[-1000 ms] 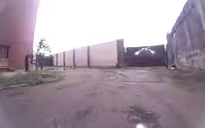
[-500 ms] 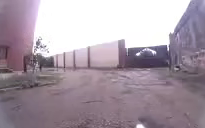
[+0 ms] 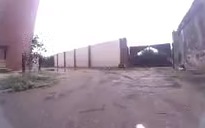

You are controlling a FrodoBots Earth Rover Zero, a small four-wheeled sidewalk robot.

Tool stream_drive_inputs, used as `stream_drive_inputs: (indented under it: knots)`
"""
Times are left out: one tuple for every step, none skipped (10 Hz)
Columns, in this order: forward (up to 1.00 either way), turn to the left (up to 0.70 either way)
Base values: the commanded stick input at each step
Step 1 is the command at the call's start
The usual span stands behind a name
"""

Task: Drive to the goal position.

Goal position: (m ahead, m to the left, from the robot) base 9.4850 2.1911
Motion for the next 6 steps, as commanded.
stream_drive_inputs:
  knots:
    - [0.70,0.00]
    - [0.70,0.00]
    - [0.70,0.00]
    - [0.70,0.00]
    - [0.70,0.00]
    - [0.70,0.00]
